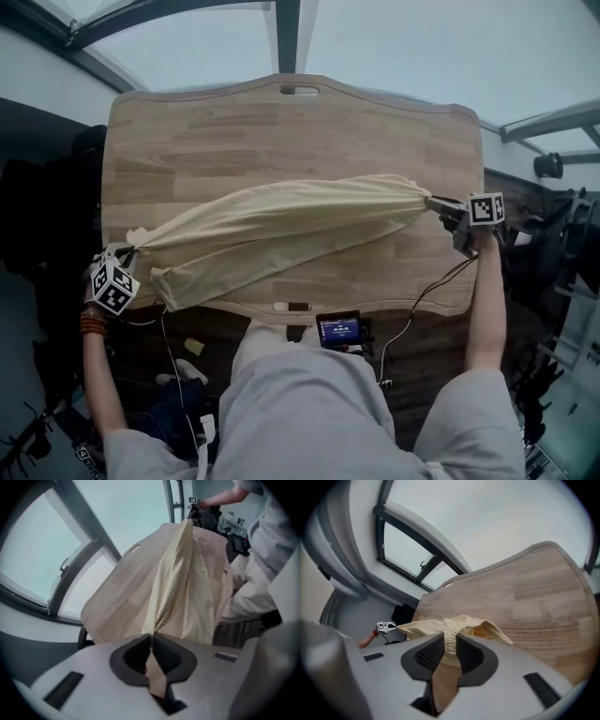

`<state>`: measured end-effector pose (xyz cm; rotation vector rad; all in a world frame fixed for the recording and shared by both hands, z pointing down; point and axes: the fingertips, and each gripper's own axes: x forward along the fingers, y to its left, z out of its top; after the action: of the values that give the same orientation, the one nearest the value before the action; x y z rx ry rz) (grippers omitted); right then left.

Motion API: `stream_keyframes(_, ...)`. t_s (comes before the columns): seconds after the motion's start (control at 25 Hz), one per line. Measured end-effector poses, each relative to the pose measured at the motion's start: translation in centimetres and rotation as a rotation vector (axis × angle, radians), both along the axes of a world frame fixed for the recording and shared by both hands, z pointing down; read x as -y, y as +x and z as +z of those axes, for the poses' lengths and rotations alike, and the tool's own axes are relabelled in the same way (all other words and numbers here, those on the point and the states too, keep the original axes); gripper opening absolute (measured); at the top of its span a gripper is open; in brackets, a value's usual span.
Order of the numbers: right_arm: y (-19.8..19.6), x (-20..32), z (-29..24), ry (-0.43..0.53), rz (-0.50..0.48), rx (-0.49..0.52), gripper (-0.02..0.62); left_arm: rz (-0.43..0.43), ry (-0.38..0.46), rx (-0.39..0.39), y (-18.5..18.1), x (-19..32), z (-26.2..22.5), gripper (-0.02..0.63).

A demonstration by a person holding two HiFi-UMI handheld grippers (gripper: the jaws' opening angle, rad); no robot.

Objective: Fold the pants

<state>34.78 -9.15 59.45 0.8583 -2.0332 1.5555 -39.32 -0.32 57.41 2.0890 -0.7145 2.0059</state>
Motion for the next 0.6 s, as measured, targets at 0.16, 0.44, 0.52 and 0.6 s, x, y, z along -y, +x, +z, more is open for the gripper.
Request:
stream_keyframes(0.16, 1.3, -2.0, -1.0, -0.154, -0.05, 0.174, 0.077, -0.015, -0.197, -0.043, 2.0, -9.0, -1.8, 0.021)
stream_keyframes(0.44, 5.7, -8.2, 9.1, -0.258, -0.119, -0.154, 0.102, -0.195, -0.235, -0.137, 3.6, -17.6, 6.3, 0.143)
stream_keyframes(0.52, 7.0, -10.8, 11.0, -0.296, -0.191, -0.265, 0.141, -0.465, -0.193, -0.285, 2.2, -16.9, 8.1, 0.16)
stream_keyframes(0.6, 8.2, -11.4, 12.0, -0.294, -0.253, -0.41, 0.141, -0.712, -0.139, -0.4, -0.4, -15.5, 8.9, 0.16)
